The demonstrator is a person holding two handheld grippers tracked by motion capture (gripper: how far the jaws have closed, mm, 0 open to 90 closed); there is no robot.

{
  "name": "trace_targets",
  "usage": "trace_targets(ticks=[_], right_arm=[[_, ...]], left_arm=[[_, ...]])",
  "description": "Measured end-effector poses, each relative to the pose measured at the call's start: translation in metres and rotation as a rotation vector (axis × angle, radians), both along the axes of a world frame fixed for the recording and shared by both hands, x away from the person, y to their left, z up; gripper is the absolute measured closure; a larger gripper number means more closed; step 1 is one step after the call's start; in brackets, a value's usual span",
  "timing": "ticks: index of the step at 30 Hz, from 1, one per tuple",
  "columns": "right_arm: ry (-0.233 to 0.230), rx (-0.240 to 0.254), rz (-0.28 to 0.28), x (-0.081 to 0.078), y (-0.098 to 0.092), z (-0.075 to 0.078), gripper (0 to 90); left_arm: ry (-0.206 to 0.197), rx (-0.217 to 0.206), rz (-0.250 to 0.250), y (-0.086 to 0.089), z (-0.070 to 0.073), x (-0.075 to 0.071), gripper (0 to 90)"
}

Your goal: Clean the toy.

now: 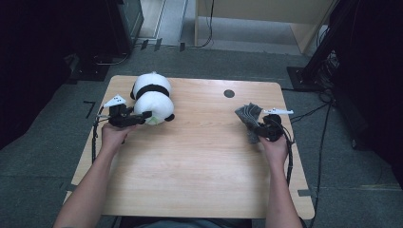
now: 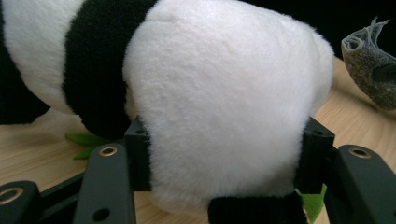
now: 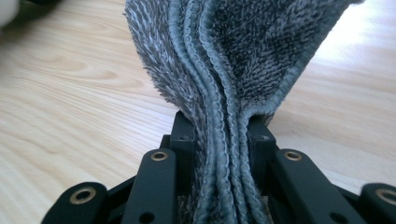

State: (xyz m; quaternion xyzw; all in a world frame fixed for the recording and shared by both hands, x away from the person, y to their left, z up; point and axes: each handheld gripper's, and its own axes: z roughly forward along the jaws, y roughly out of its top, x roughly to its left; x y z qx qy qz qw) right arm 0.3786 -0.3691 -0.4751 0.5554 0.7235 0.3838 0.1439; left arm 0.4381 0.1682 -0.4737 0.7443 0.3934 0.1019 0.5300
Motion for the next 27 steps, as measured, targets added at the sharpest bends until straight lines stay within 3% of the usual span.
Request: trace_targets(ticks=[6, 17, 20, 22, 27], right_arm=[[0.037, -0.027, -0.031, 0.006, -0.006, -0.014, 69.2], [0.037, -0.071, -0.016, 0.010, -0.006, -0.025, 55.2], [0.039, -0.043, -0.001, 0.009, -0.007, -0.024, 46.3], [0.033, -0.021, -0.006, 0.009, -0.009, -0.021, 39.9], [-0.034, 0.003, -0.022, 0.004, -0.011, -0.007, 32.8]], left_arm=[[0.029, 0.063, 0.009, -0.002, -0.010, 0.004, 36.5], [0.071, 0.062, 0.015, -0.004, -0.013, 0.006, 18.2], [0.076, 0.075, 0.006, -0.005, -0.012, 0.004, 13.5], [0.102, 0.103, 0.006, -0.007, -0.009, 0.004, 13.0], [0.129, 0.131, 0.015, -0.009, -0.003, 0.001, 10.9]])
